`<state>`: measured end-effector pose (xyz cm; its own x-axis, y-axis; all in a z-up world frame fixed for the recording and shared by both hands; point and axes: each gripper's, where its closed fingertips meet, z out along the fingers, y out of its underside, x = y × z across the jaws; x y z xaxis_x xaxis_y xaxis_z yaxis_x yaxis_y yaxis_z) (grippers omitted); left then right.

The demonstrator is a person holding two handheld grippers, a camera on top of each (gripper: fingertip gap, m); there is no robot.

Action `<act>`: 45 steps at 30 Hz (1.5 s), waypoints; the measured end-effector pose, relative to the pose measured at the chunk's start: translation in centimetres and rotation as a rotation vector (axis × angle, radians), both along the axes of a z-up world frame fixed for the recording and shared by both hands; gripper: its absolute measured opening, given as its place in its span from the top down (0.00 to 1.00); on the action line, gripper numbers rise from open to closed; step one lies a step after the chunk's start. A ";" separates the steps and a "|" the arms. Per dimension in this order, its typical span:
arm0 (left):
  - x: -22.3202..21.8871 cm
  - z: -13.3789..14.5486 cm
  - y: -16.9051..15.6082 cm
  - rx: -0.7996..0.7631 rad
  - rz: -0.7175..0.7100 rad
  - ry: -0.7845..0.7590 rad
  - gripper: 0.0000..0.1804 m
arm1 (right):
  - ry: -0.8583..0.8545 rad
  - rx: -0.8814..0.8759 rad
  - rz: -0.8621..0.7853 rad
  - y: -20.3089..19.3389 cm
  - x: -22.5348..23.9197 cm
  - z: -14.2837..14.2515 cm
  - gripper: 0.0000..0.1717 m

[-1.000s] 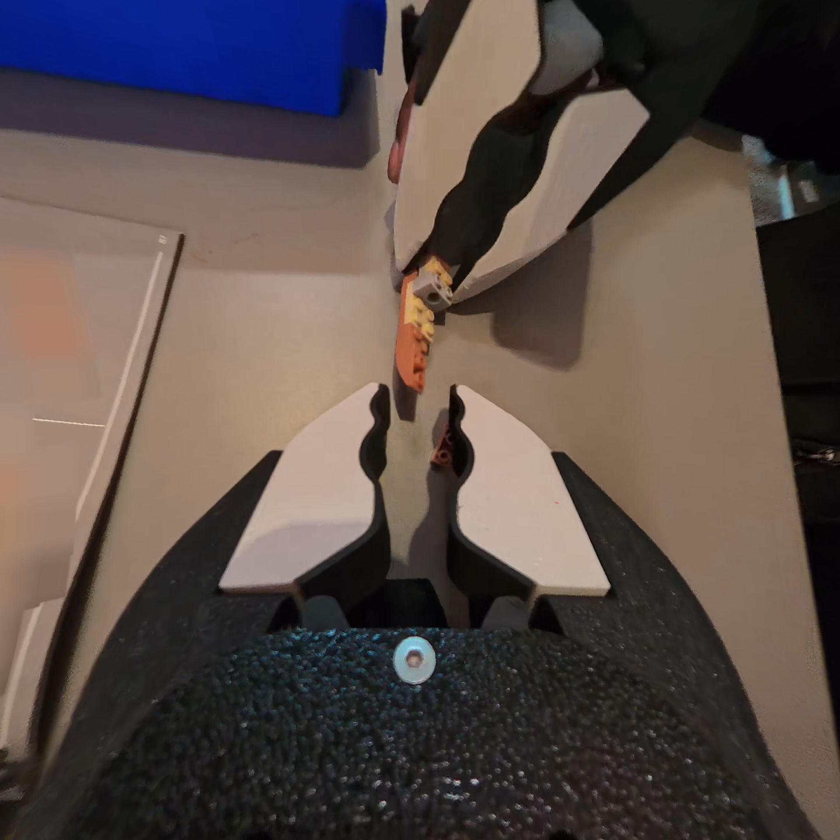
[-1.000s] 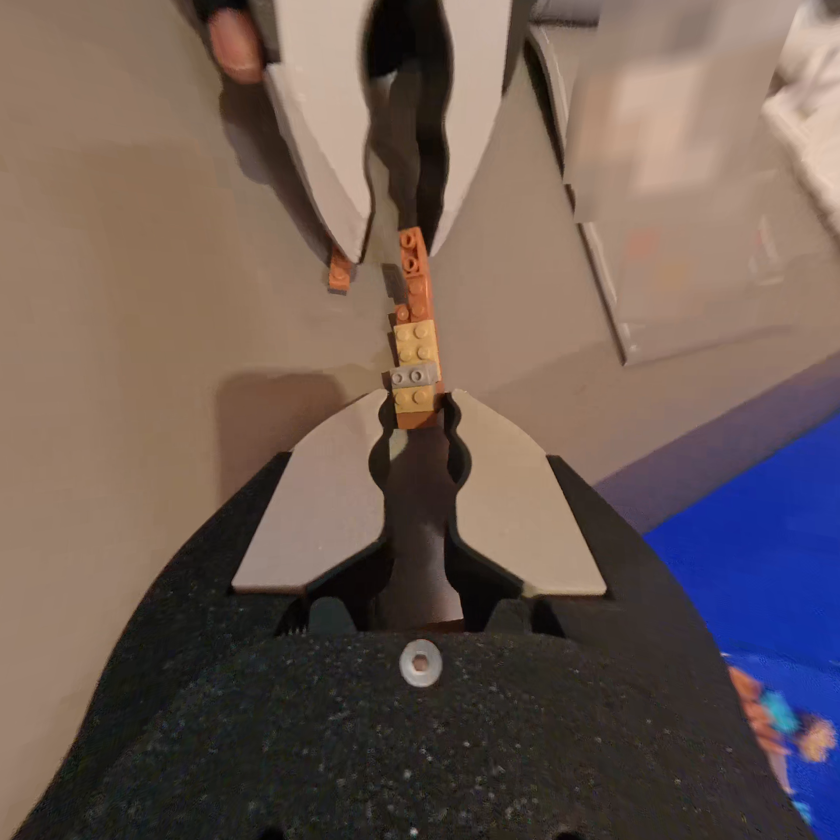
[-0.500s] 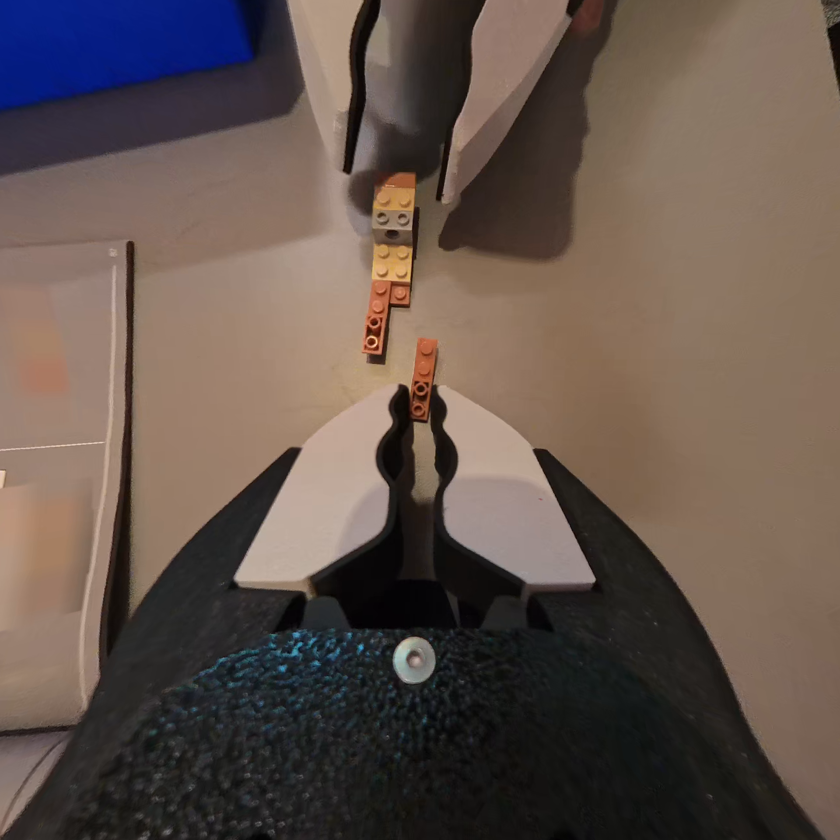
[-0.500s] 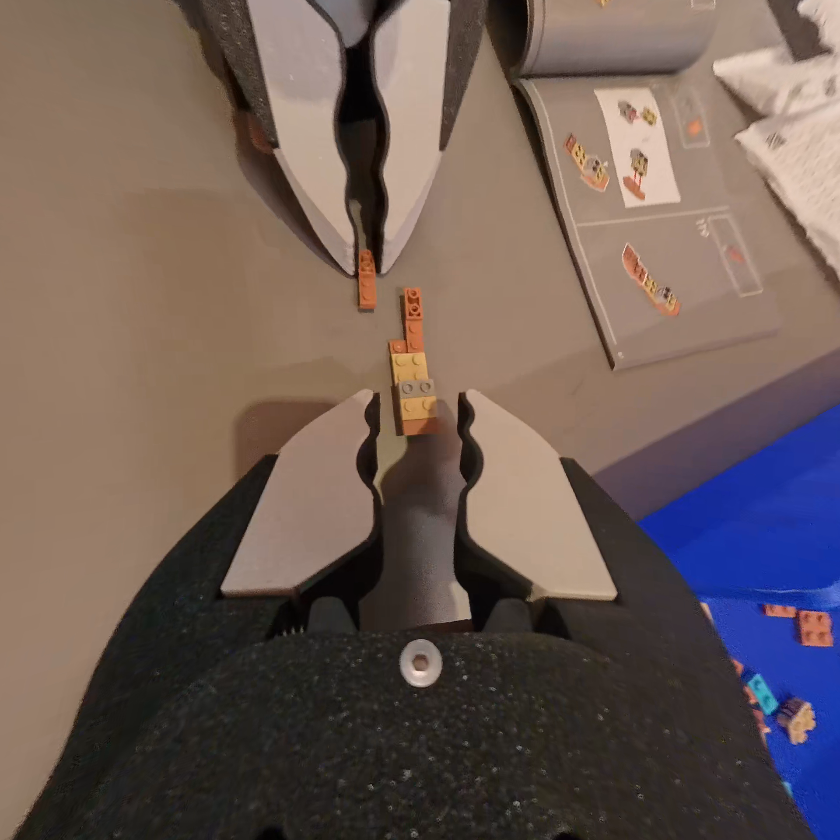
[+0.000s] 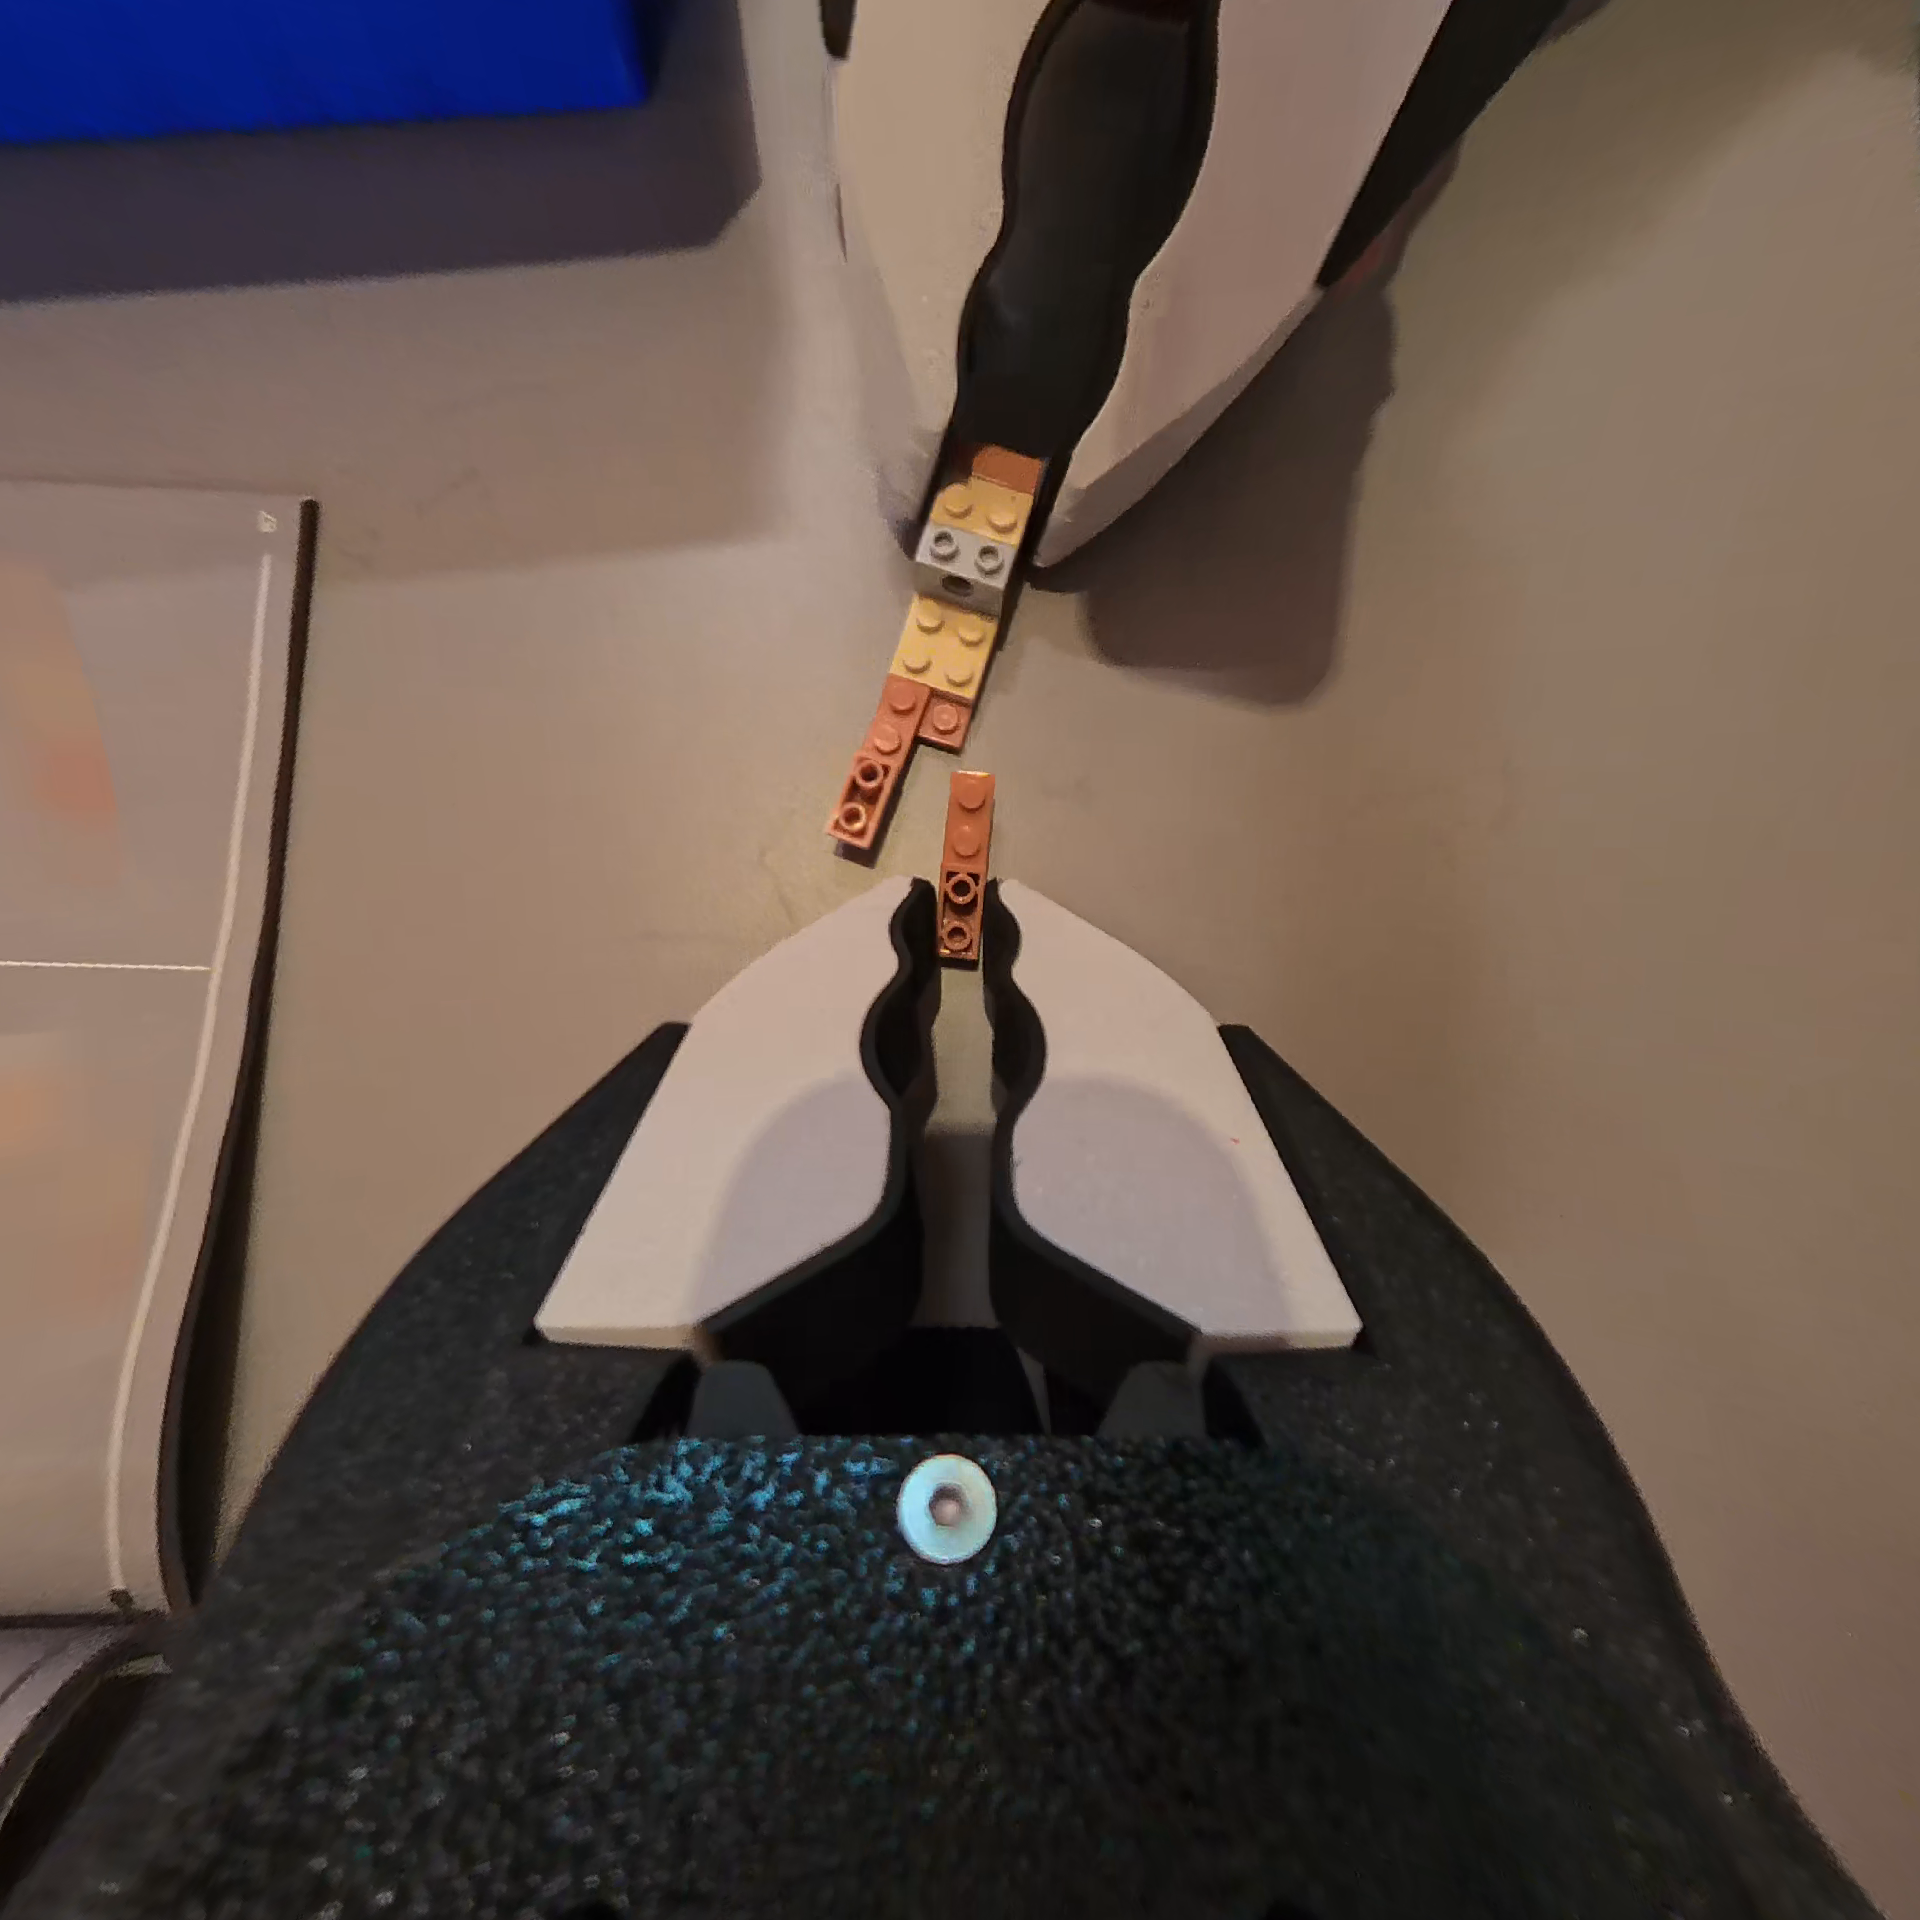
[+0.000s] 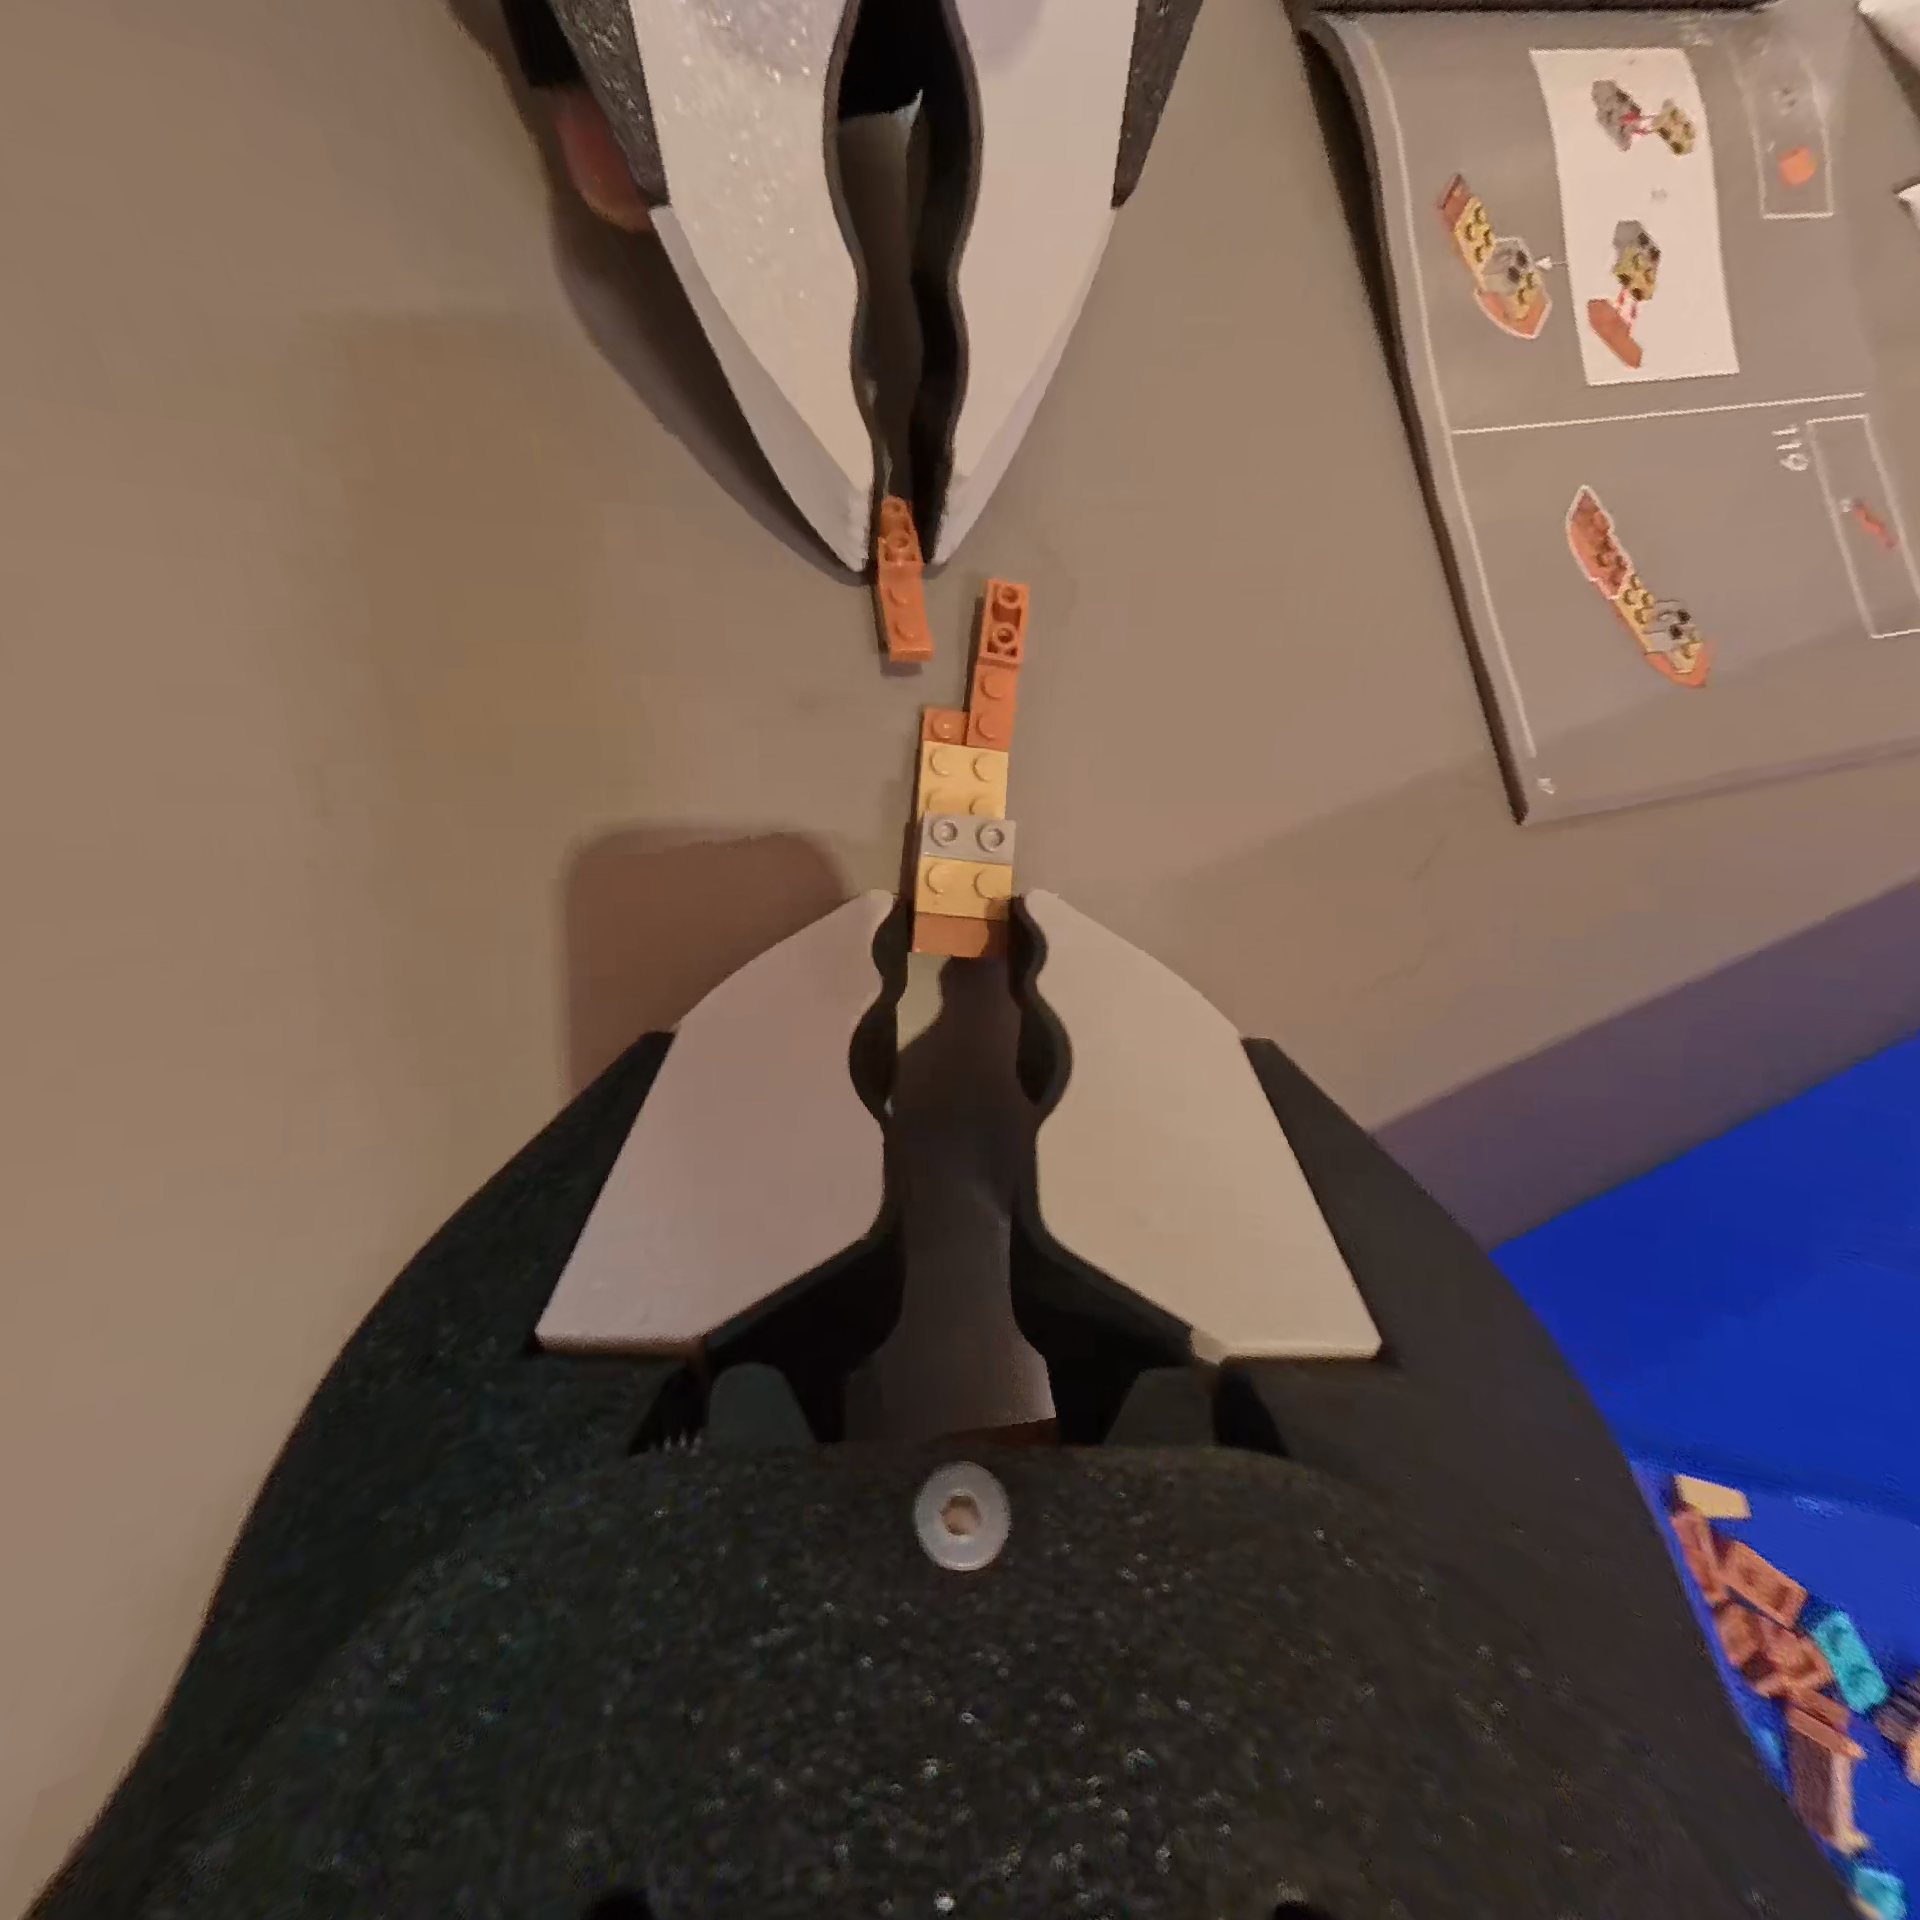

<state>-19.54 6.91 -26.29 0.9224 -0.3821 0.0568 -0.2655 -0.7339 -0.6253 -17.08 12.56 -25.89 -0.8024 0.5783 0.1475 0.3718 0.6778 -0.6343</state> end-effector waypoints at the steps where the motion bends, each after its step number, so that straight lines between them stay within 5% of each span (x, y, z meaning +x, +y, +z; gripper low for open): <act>1: 0.1 0.2 -0.1 -0.006 0.002 -0.004 0.96 | -0.025 -0.027 0.002 -0.2 0.3 0.1 0.90; 6: 1.1 1.3 -1.5 -0.036 -0.067 -0.011 0.96 | -0.265 -0.246 -0.010 -1.4 2.2 0.5 0.90; 10: 1.1 1.9 -1.6 -0.001 -0.092 0.023 0.95 | -0.245 -0.194 -0.041 -0.5 1.7 -0.2 0.90; 23: 0.5 0.7 -0.9 0.019 -0.092 0.040 0.95 | 0.437 0.392 0.231 2.4 0.6 1.4 0.82; 31: 0.4 0.0 -0.8 -0.002 -0.093 0.030 0.95 | 0.498 0.435 0.370 1.4 0.8 0.9 0.83; 38: 0.6 -0.2 -0.8 -0.023 -0.074 0.012 0.94 | 0.464 0.459 0.364 1.0 0.1 0.3 0.92; 45: 0.7 0.1 -1.2 -0.027 -0.072 0.001 0.94 | 0.172 0.137 0.228 0.4 1.3 0.7 0.95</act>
<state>-18.89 5.75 -26.17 0.8926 -0.4458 0.0674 -0.3185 -0.7294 -0.6054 -15.74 12.95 -25.18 -0.8654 0.3521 0.3565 0.0958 0.8147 -0.5719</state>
